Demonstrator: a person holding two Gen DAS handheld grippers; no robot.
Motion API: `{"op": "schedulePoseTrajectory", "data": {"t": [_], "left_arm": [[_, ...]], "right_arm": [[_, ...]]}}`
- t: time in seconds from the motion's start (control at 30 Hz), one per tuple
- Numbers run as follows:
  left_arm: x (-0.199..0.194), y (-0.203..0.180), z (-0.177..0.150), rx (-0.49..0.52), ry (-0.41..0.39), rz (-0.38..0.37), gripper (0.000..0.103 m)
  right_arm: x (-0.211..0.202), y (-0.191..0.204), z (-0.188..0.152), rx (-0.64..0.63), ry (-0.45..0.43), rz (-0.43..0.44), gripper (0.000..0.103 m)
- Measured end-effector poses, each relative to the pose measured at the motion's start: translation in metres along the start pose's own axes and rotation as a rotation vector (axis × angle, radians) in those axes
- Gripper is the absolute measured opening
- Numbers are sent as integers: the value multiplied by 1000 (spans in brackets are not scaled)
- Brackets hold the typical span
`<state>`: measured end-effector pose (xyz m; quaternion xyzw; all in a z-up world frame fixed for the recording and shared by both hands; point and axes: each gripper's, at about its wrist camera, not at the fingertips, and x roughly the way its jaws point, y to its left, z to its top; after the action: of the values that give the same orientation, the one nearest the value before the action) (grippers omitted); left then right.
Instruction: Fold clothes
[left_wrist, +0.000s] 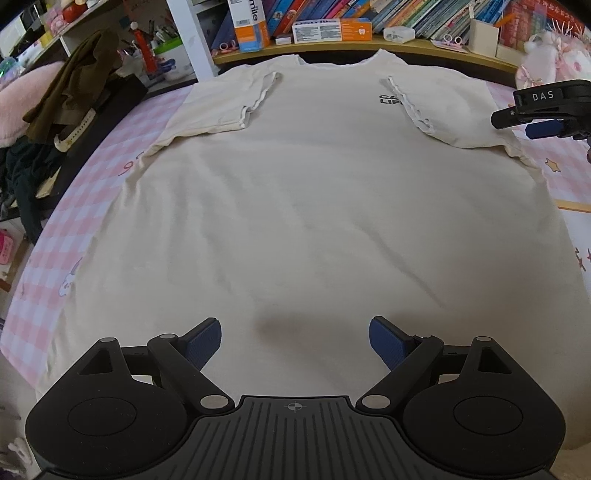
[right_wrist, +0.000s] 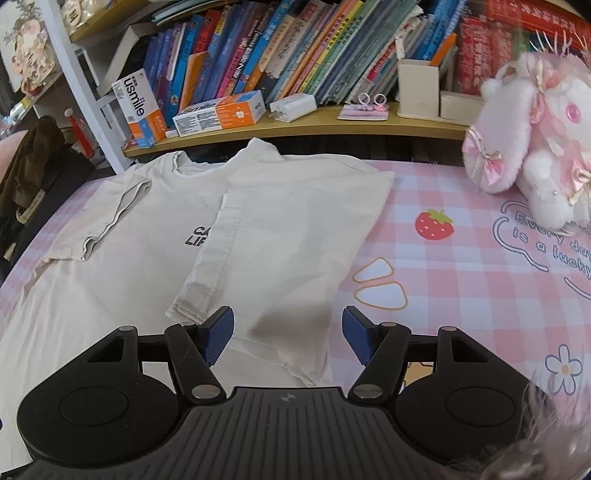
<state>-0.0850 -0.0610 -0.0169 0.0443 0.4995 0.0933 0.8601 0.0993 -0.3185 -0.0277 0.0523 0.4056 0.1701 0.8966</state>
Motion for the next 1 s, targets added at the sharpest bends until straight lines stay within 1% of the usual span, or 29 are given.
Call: {"op": "schedulePoseTrajectory", "data": {"t": [0.23, 0.4, 0.73, 1.0], "left_arm": [[-1, -8, 2, 12, 1, 3, 90], [0, -7, 1, 8, 5, 9, 90], [2, 14, -5, -67, 2, 25, 90], [7, 36, -11, -121, -9, 42, 90]], "right_arm": [[-4, -11, -2, 18, -2, 4, 63], [-3, -11, -1, 12, 3, 5, 63], [8, 1, 2, -27, 23, -13, 64], [11, -4, 1, -44, -13, -58, 64]]}}
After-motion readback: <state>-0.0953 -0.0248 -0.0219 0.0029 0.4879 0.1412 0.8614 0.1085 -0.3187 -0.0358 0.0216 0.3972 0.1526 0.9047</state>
